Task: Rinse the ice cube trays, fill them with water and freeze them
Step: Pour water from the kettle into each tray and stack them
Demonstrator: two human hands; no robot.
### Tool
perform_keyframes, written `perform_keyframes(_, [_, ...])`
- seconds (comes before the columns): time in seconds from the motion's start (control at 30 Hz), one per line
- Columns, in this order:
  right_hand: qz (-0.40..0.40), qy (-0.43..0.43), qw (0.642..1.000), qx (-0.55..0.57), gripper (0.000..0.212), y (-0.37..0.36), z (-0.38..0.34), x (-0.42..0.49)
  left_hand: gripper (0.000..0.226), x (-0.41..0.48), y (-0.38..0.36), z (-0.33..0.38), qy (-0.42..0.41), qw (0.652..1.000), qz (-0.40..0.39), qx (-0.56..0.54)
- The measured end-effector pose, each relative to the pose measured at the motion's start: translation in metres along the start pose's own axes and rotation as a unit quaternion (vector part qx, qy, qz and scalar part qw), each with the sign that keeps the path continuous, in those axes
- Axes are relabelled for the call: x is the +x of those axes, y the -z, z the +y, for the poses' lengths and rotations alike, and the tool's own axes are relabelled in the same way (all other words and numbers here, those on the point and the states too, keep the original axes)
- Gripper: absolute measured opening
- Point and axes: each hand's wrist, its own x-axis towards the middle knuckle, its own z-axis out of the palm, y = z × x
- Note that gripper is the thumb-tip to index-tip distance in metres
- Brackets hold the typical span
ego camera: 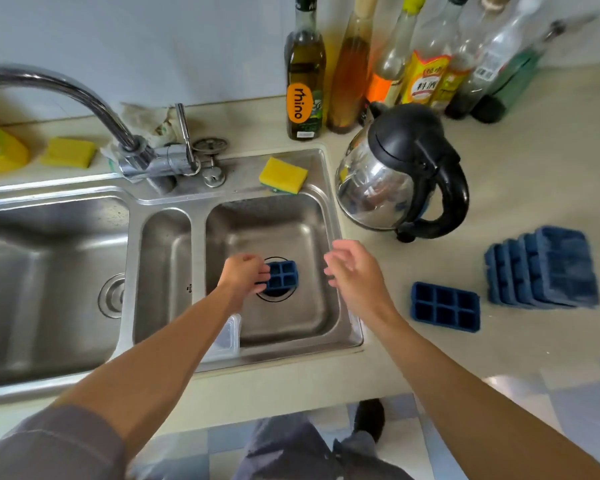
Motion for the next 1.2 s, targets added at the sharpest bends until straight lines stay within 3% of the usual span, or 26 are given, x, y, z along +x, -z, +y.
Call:
perform_keyframes(0.13, [0.107,0.104,0.988,0.047,0.032,0.057,-0.029,-0.032,0.011,-0.040,-0.020,0.021,-0.037,0.999,-0.011,-0.006])
perform_keyframes(0.2, [0.179,0.161,0.969,0.056,0.035,0.084,-0.045,-0.040,0.014,-0.058,-0.033,0.033,-0.057,0.998,-0.017,-0.011])
perform_keyframes(0.33, [0.281,0.235,0.929,0.054,0.020,0.133,-0.072,-0.031,0.017,-0.085,-0.055,0.054,-0.095,0.995,-0.032,-0.004])
perform_keyframes(0.47, [0.293,0.188,0.937,0.024,0.029,0.152,-0.075,0.001,0.016,-0.098,-0.064,0.068,-0.133,0.989,-0.057,0.015])
perform_keyframes(0.6, [0.264,0.135,0.955,0.018,0.055,0.148,-0.060,0.029,0.018,-0.101,-0.063,0.073,-0.142,0.986,-0.072,0.044])
perform_keyframes(0.7, [0.227,0.085,0.967,0.080,0.067,0.138,-0.054,0.040,0.019,-0.095,-0.056,0.078,-0.140,0.986,-0.080,0.048])
perform_keyframes(0.8, [0.208,0.066,0.966,0.140,0.068,0.129,-0.051,0.043,0.018,-0.087,-0.048,0.081,-0.134,0.986,-0.084,0.048])
perform_keyframes(1.2, [0.267,-0.016,0.950,0.160,0.064,0.087,-0.061,0.017,0.019,-0.046,-0.049,0.081,-0.113,0.983,-0.130,0.058])
